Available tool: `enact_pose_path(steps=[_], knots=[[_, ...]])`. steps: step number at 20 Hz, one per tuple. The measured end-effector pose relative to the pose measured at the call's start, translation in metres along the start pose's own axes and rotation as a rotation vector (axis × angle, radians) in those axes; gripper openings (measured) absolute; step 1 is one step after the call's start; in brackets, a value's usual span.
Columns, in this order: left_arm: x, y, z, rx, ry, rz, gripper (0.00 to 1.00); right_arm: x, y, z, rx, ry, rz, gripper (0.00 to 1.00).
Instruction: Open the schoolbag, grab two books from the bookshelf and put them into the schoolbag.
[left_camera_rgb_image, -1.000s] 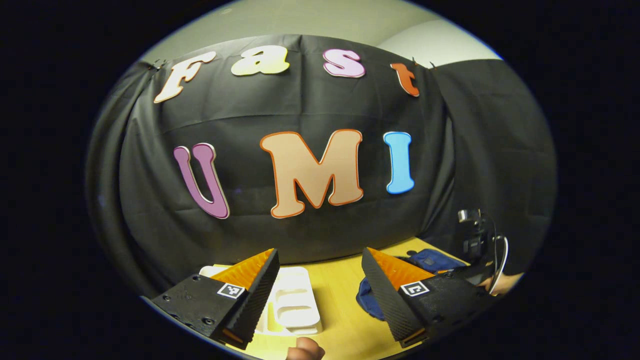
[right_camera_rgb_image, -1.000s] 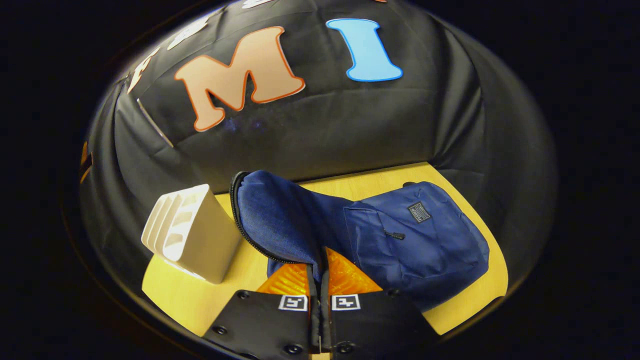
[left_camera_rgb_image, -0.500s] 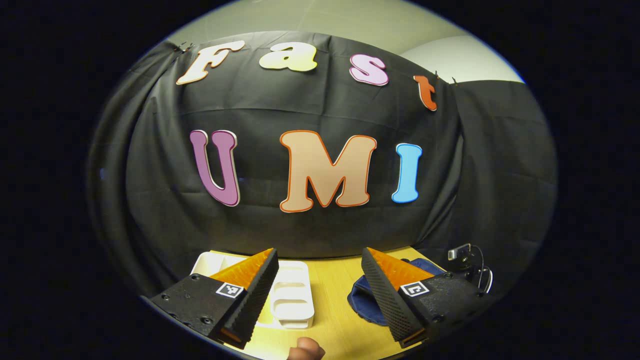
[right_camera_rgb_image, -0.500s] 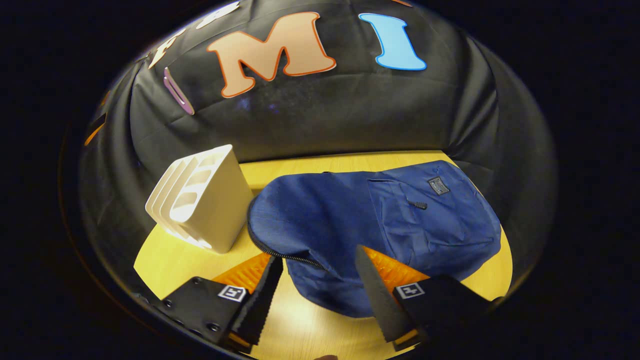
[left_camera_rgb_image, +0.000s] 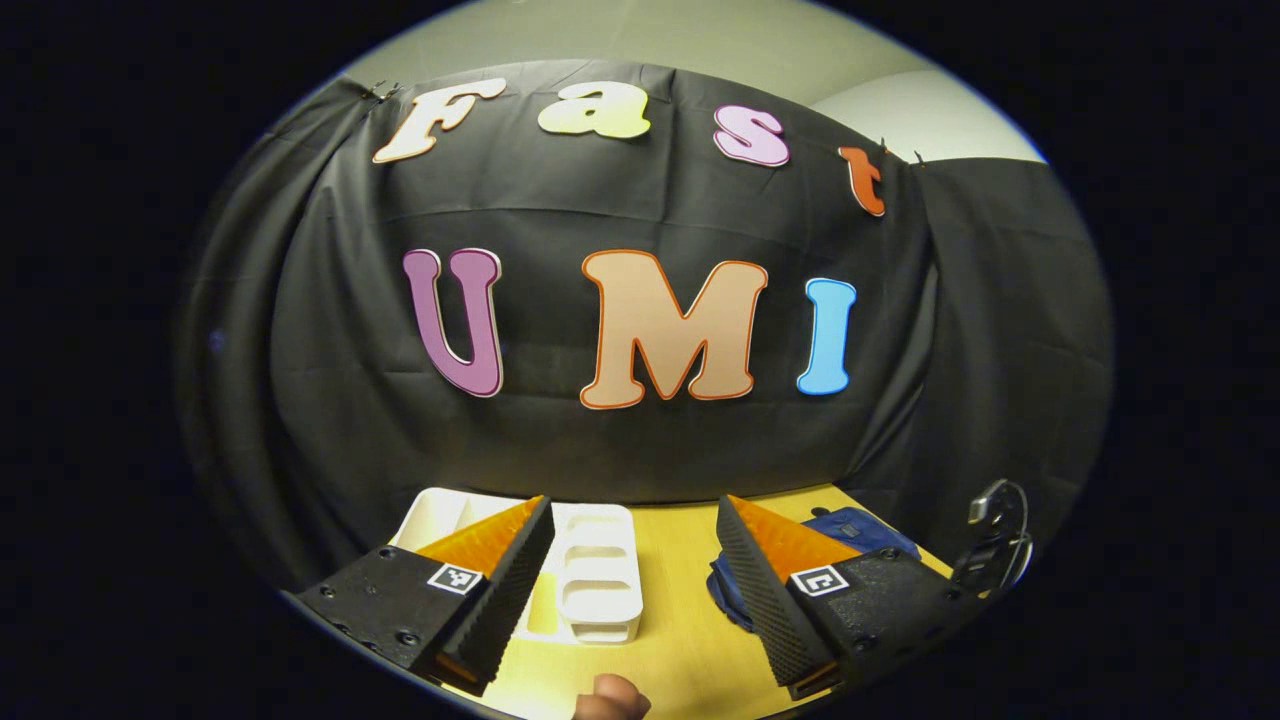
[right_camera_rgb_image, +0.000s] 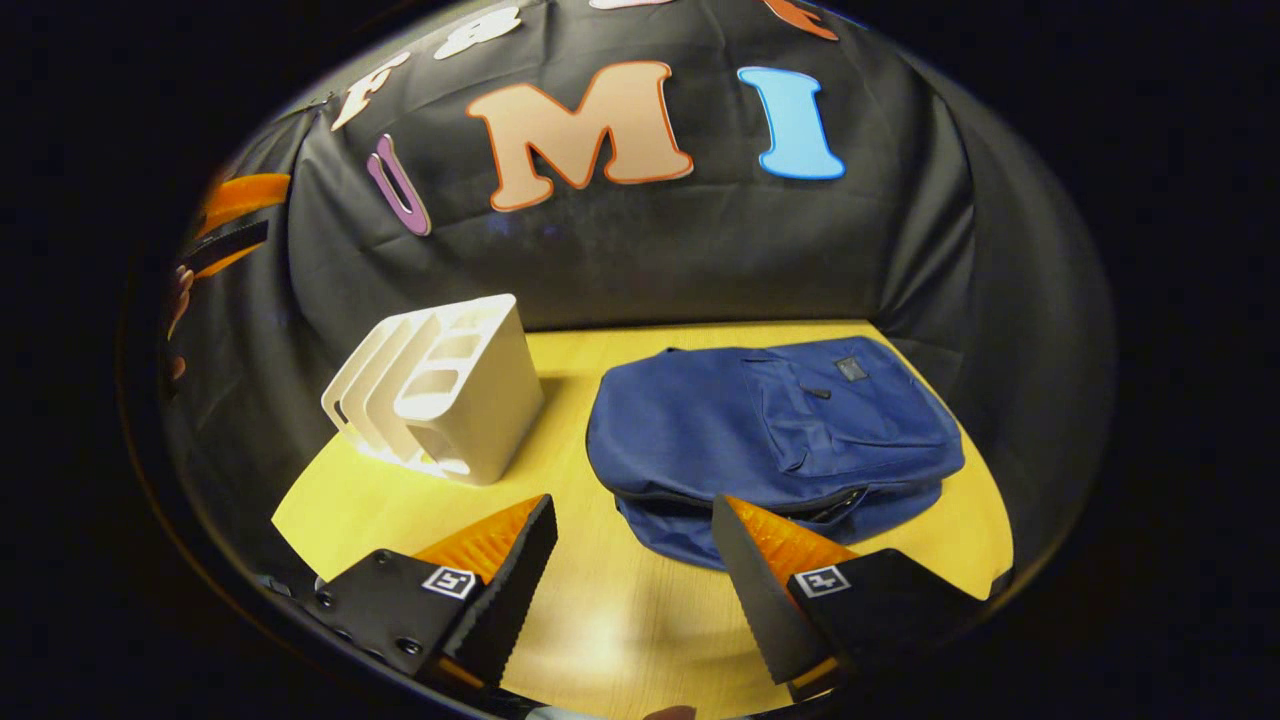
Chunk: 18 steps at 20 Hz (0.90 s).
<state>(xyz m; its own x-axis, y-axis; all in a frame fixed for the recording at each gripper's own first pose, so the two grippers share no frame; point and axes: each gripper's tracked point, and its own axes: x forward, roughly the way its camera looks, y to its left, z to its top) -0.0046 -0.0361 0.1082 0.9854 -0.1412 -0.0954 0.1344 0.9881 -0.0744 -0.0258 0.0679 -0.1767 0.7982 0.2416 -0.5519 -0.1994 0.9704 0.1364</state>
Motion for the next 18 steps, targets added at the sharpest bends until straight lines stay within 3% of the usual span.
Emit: enact_pose_path(steps=[9,12,15,16,18], knots=[[-0.023,-0.020,-0.010,0.030,-0.008,0.003,0.95,-0.081,0.011,0.147,-0.106,-0.346,-0.064,0.96],[-0.028,-0.019,-0.010,0.025,-0.014,0.030,0.98,-0.102,0.016,0.178,-0.130,-0.433,-0.081,0.98],[-0.030,-0.022,-0.015,0.005,-0.008,0.036,0.94,-0.117,0.024,0.199,-0.125,-0.489,-0.073,1.00],[-0.029,-0.021,-0.017,0.002,0.000,0.041,0.93,-0.118,0.024,0.202,-0.128,-0.500,-0.082,0.95],[-0.031,-0.020,-0.017,-0.002,0.000,0.046,0.96,-0.120,0.028,0.209,-0.120,-0.515,-0.073,1.00]])
